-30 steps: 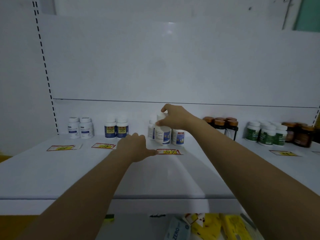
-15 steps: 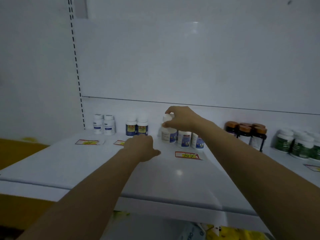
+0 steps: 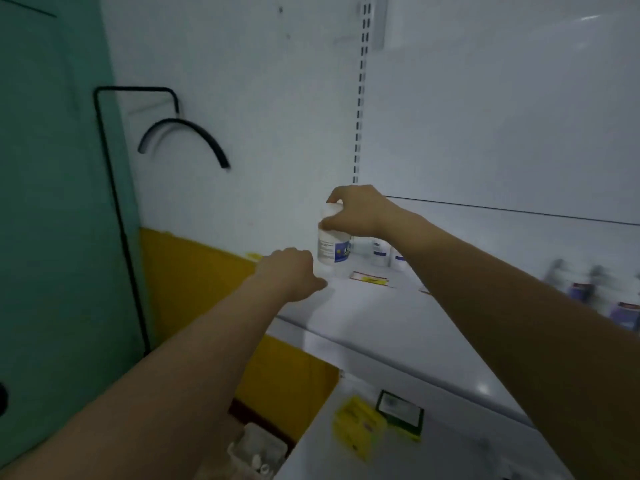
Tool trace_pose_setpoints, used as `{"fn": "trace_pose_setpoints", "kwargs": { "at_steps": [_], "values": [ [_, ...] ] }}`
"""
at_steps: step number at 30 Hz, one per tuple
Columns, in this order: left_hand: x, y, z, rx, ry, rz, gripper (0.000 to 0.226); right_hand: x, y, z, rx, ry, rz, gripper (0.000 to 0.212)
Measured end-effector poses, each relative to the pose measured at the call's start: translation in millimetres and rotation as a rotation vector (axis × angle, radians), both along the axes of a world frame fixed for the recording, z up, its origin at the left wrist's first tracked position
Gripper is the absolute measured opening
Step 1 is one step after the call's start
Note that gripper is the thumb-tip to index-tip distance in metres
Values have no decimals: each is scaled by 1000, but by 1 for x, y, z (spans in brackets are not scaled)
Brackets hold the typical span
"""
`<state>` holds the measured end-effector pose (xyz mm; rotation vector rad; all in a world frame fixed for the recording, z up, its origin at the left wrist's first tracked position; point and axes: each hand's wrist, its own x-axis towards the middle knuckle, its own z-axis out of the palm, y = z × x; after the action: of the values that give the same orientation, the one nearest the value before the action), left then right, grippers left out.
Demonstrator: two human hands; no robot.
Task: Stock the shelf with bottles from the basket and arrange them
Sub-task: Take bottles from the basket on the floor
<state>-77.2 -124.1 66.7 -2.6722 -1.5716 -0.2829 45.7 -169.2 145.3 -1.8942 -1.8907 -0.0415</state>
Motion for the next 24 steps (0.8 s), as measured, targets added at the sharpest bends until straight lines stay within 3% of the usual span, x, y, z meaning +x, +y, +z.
{"fn": "trace_pose_setpoints", "kwargs": {
  "at_steps": [6,11,24],
  "values": [
    [-118,62,-11,-55,-22,174,43,-101,86,-9,-22,71,153,41],
    [-191,126,-37,-112,-22,324,35,-177,171,-32,-72,121,280,49],
    [-291,318,-102,-222,-45,529,34,-280,397,-104,-277,92,395,41]
  ]
}}
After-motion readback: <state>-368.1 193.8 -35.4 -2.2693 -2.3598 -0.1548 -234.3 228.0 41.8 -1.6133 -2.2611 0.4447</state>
